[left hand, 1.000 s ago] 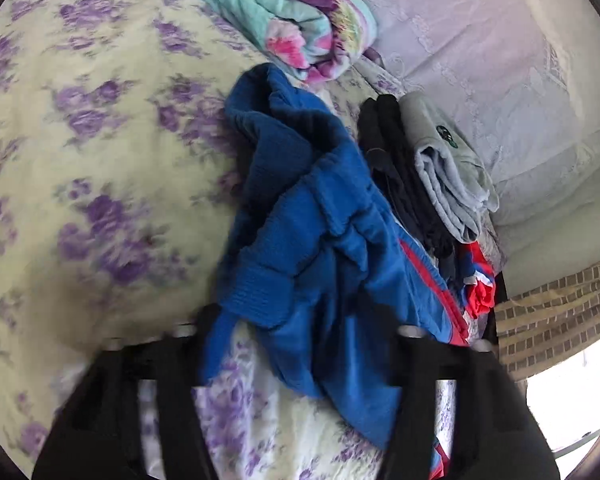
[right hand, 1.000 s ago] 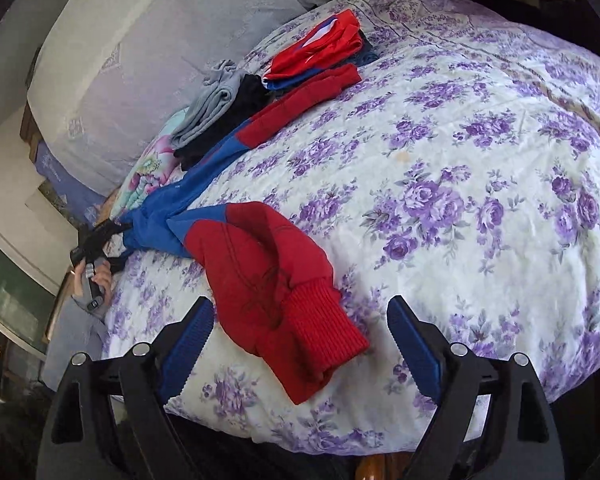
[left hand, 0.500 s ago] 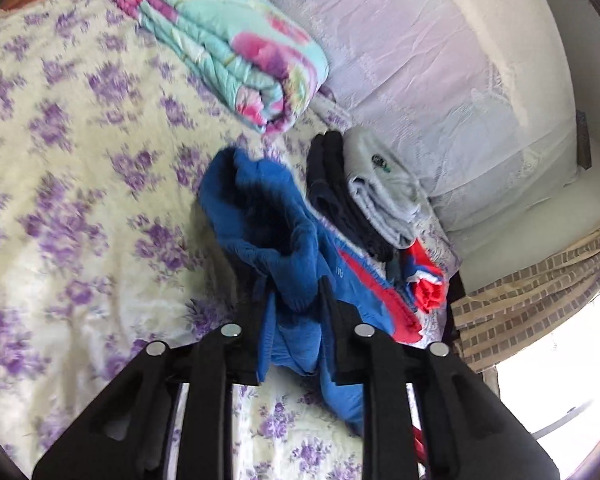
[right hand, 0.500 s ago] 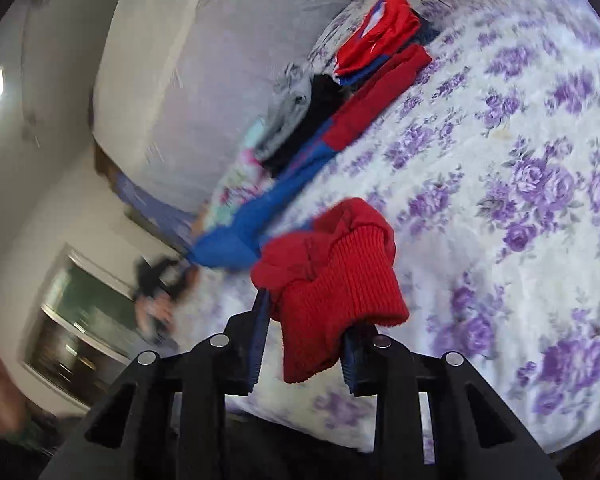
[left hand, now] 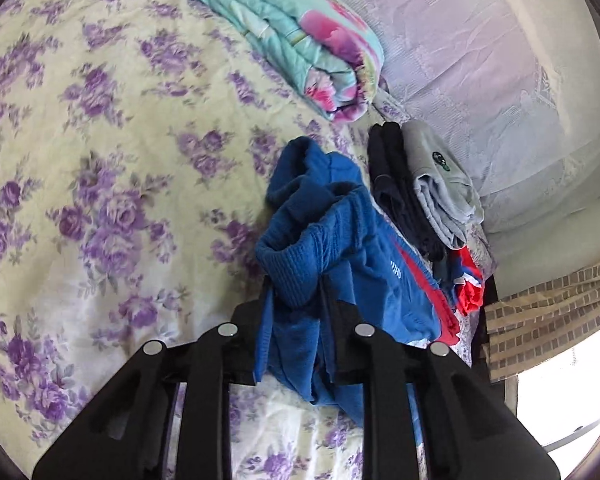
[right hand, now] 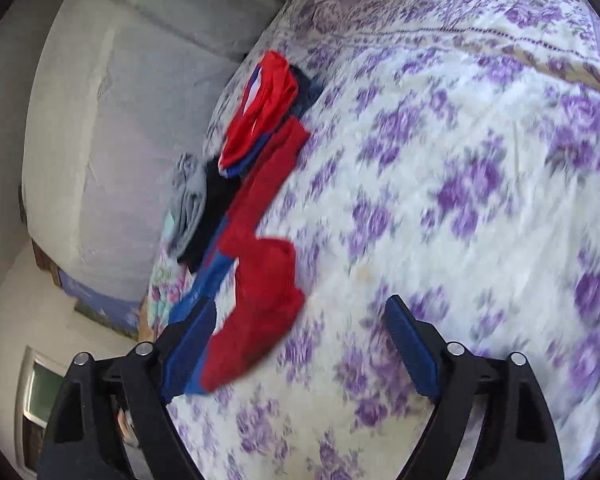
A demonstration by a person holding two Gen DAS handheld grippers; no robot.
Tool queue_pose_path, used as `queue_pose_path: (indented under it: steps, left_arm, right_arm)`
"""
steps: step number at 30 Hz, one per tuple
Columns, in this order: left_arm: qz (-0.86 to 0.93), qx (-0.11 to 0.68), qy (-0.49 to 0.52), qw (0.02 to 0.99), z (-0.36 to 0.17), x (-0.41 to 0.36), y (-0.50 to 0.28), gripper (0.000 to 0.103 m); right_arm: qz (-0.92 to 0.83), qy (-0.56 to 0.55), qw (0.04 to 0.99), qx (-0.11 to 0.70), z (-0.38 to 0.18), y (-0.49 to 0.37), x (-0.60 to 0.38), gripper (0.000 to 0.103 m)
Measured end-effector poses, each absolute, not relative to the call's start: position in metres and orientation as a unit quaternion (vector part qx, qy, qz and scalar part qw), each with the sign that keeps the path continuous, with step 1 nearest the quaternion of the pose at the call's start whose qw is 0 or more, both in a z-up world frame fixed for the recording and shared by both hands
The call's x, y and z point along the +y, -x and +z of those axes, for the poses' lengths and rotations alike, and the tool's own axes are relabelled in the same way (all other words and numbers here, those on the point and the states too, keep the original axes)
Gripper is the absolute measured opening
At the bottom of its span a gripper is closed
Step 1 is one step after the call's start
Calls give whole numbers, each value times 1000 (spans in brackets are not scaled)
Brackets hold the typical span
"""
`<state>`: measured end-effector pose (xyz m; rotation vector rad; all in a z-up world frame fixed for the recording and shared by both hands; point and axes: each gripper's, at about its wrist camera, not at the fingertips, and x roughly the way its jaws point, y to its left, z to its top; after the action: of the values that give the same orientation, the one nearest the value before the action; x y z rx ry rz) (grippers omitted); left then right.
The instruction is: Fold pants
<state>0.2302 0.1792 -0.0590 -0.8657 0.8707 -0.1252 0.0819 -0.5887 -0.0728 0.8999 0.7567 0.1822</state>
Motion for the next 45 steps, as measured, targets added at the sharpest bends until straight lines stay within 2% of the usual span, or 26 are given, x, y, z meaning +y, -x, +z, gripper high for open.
queue_pose_path:
  steps: [5,6,7,8,10,12,16,18,20,22,23,24,25,31,36,41,42,43,45]
  left_arm:
    - [-63,404,431,804,-75,180,-228,21]
    - [-63,402,435,803,-78,179,-226,21]
    - [-64,402,438,801,-81,179,-226,21]
    - [-66,405,443,798,-85,178,-226,21]
    - [-66,415,447,790,-92,177,-226,21]
    - [-66,417,449,787,-93,177,-225,21]
    - [-78,394,433,807,-58,182,-220,20]
    - [-87,388,425,813,-40,180,-226,20]
    - [-96,387,424,813,-29,177,-235,21]
    - [-91,409,413,809,-34,170,-244,27]
    - [-73,427,410,803,-41,169,-244,33]
    - [-61,436,413,797,-49,169,-239,46]
    - [-62,439,421,791,-59,169,-232,54]
    - [-81,432,429,789,-88,169,-198,54]
    - [-94,424,432,790,-85,154,-200,59]
    - [-104,416,457,779,-87,145,-210,59]
    - [-105,414,463,776,-87,145,-211,59]
    - [-107,411,471,773,-88,145,-213,59]
    - [-107,408,483,767,-91,147,-216,59]
  right_arm:
    - [127,-390,834,370,-77,-123,-541,71]
    - [116,-380,838,374,-80,-134,-537,66]
    - [105,-371,842,376,-83,-144,-532,53]
    - [96,-368,845,376,-85,-148,-525,47]
    - [105,-398,832,373,-91,-150,-528,23]
    - [123,-460,800,366,-90,-143,-534,19]
    - [146,-537,764,326,-57,-117,-555,18]
    - [122,-523,784,312,-33,-121,-569,18]
    - [68,-467,811,346,-27,-137,-584,23]
    - [-22,-420,813,401,-41,-136,-598,65]
    - [-34,-432,808,399,-47,-128,-601,68]
    - [-10,-451,803,388,-54,-117,-603,69]
    - [19,-460,801,382,-59,-108,-601,69]
    - [45,-412,835,361,-64,-83,-579,67]
    - [52,-437,830,343,-71,-110,-581,67]
    - [61,-452,826,331,-77,-141,-574,66]
    - [62,-451,827,330,-79,-144,-571,61]
    - [68,-454,824,331,-81,-146,-568,44]
    - [86,-484,807,328,-92,-147,-566,22]
